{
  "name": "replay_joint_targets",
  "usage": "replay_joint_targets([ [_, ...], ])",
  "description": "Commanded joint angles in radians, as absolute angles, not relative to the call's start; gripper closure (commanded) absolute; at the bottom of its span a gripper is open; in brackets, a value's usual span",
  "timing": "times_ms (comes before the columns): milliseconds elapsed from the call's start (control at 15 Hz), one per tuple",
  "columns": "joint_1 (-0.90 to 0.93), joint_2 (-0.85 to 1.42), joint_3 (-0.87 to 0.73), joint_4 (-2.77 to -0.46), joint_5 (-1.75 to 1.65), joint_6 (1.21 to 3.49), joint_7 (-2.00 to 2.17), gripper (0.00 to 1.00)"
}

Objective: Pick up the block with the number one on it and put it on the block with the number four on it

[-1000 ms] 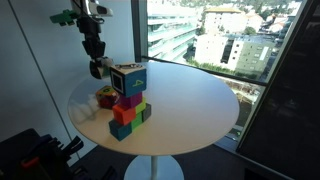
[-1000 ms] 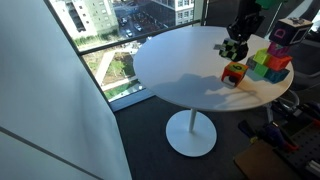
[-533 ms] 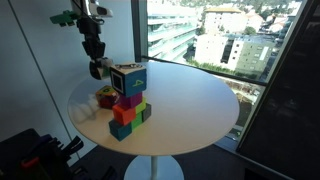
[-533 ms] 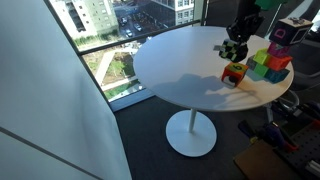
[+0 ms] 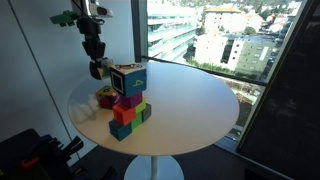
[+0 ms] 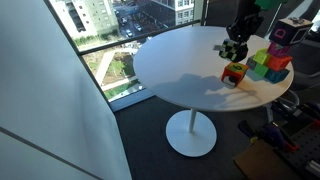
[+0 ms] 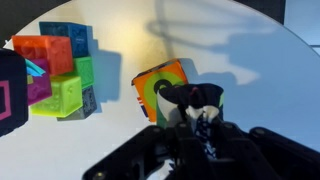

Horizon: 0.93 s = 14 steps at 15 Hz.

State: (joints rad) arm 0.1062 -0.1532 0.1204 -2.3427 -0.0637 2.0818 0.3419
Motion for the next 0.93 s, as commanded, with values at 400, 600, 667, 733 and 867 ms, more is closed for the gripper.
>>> replay_joint_targets([
  [400, 0.067, -0.177, 0.105, -2.255, -0.071, 2.035, 0.328, 0.92],
  [600, 0.061, -0.186, 0.097, -2.225, -0.058, 2.014, 0.321, 0.92],
  [667, 0.059, -0.189, 0.095, -2.215, -0.058, 2.006, 0.322, 0.92],
  [733, 0.057, -0.193, 0.092, -2.205, -0.055, 1.994, 0.32, 0.92],
  [867, 0.052, -0.203, 0.087, -2.183, -0.055, 1.969, 0.317, 0.92],
])
